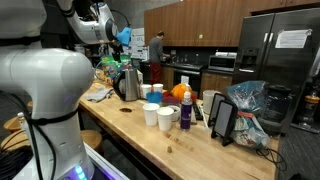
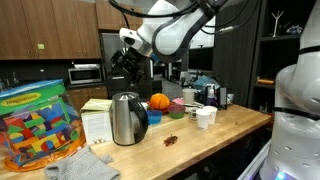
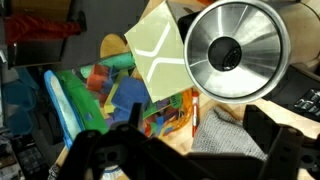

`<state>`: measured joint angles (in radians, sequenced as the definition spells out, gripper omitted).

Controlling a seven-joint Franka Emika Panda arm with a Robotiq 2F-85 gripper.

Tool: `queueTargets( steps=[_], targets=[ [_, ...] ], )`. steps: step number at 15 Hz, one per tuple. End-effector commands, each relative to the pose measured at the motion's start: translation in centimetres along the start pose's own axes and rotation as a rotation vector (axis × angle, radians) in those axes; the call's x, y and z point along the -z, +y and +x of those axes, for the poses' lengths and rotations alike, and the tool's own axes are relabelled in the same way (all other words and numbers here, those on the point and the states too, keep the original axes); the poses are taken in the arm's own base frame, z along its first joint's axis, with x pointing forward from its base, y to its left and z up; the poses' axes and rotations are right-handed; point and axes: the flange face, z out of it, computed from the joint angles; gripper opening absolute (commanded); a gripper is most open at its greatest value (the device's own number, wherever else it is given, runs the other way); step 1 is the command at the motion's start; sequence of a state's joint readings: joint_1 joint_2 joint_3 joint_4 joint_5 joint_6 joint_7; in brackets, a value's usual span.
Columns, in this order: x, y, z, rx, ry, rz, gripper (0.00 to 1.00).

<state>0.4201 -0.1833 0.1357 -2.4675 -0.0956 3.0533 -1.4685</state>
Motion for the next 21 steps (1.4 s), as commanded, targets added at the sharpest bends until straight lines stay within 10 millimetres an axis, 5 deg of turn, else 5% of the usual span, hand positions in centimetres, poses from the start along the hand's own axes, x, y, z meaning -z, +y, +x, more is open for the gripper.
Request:
queueTargets(
  steps=[1, 6, 12, 17, 21],
  targets=[
    [-0.5, 0.1, -0.4, 0.041, 0.007, -0.044, 1.0],
    [-0.7, -0.3, -0.1, 0.014, 0.004, -0.011, 1.0],
    [1.2, 2.6, 0.6, -0.037, 0.032, 0.075, 1.0],
    [1.9, 5.7, -1.4, -0.069, 0.025, 0.122, 1.0],
    [0.6, 5.7, -2.8, -0.055, -0.011, 0.183, 1.0]
  ],
)
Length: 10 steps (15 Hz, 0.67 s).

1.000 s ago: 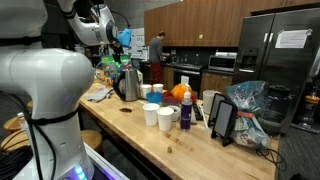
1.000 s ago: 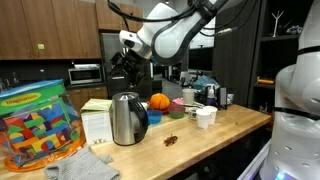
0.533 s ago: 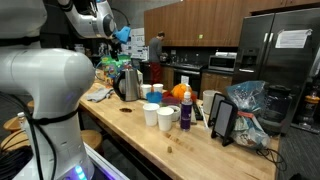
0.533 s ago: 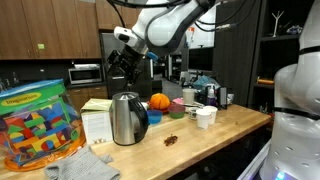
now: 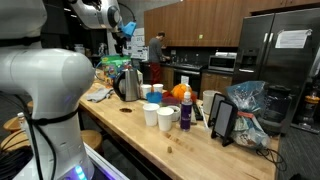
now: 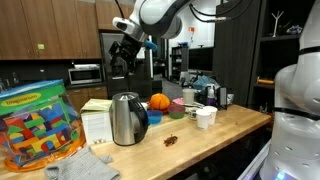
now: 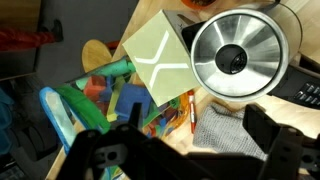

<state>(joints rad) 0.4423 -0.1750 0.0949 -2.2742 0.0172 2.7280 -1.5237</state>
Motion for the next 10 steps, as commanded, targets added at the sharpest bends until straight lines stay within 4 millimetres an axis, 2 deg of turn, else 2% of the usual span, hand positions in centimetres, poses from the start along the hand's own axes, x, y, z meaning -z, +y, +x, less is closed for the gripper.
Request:
queueTargets(
  steps=[1, 10],
  targets=[
    [-1.1, 0.4, -1.2, 0.023, -0.026, 0.057, 1.0],
    [-4.7, -0.4, -2.3, 0.035, -0.012, 0.044, 1.0]
  ],
)
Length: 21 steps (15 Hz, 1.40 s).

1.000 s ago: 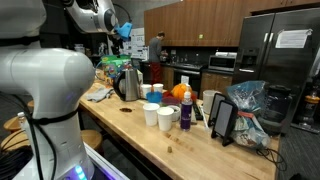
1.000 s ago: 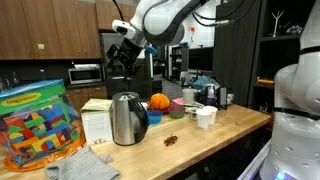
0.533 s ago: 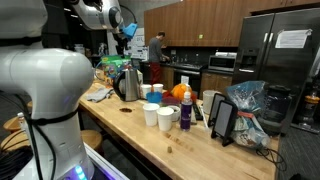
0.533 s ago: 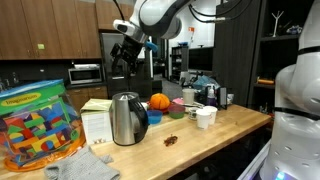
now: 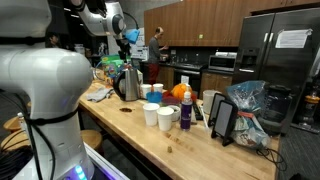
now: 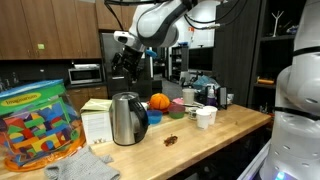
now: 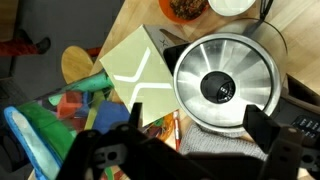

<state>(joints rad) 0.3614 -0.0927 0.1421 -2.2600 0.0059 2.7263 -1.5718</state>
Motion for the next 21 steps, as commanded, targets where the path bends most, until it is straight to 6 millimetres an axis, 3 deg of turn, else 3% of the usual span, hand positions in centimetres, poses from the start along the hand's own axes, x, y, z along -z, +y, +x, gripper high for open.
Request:
queueTargets(
  steps=[1, 10, 21],
  targets=[
    [-1.1, 0.6, -0.4, 0.004, 0.013, -0.031, 1.0],
    [-3.6, -0.1, -0.5, -0.025, 0.059, -0.036, 1.0],
    [-4.2, 0.0, -0.8, -0.034, 0.086, -0.045, 1.0]
  ],
)
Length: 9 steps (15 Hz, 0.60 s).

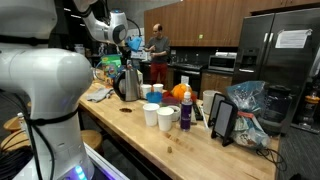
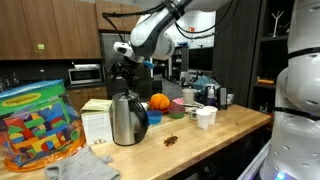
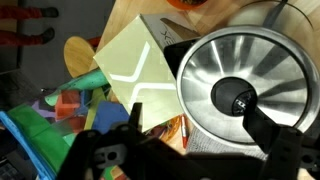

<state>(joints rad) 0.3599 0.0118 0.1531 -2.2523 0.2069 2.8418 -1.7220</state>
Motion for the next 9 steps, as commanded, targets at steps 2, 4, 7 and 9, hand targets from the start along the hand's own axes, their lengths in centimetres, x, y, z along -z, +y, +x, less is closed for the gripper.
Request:
queueTargets(
  steps=[2, 4, 7, 9],
  targets=[
    [0.03, 0.78, -0.22, 0.008, 0.01, -0.023, 1.0],
    [-0.06, 0.92, -0.36, 0.006, 0.011, -0.023, 1.0],
    [-0.47, 1.06, -0.67, 0.001, 0.011, -0.022, 1.0],
    [-0.72, 1.05, -0.86, 0.002, 0.01, -0.02, 1.0]
  ],
)
